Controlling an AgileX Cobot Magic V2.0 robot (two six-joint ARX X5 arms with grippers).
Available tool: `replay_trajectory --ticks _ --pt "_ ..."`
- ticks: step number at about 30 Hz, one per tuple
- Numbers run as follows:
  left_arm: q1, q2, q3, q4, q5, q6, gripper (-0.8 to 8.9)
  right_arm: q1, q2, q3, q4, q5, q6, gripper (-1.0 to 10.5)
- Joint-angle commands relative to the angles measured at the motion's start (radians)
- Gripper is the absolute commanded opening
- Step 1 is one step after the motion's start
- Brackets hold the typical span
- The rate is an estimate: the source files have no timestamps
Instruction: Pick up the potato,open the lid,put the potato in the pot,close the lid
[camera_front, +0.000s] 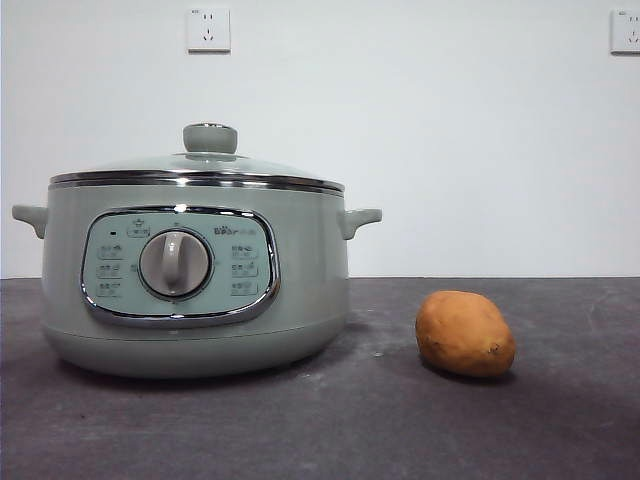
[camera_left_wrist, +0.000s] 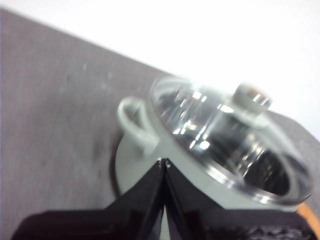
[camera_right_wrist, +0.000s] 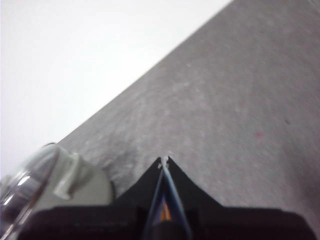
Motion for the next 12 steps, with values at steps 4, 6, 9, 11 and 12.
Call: replay_trajectory --ticks 4,6,9,11,12 --pt "0.002 0.134 0.168 -0.032 -0.003 0.124 -0.07 0.002 0.156 0.177 -0.029 -0.006 -0.131 -0.1" --pt "0.002 0.205 0.239 -0.052 -0.001 0.153 -0.07 0.002 0.228 0.253 -0.05 -0.007 -0.175 -0.1" --pt "0.002 0.313 0.344 -0.086 0.001 0.196 -0.07 0.002 0.33 0.36 -0.081 -0.033 -0.245 -0.1" --pt "0.002 0.388 0.414 -0.1 0.007 0.224 -0.06 0.002 0.4 0.428 -0.095 -0.081 -0.272 -0.1" --pt "0.002 0.418 0.441 -0.106 0.019 0.232 -0.06 0.002 0.428 0.455 -0.104 -0.1 -0.279 -0.1"
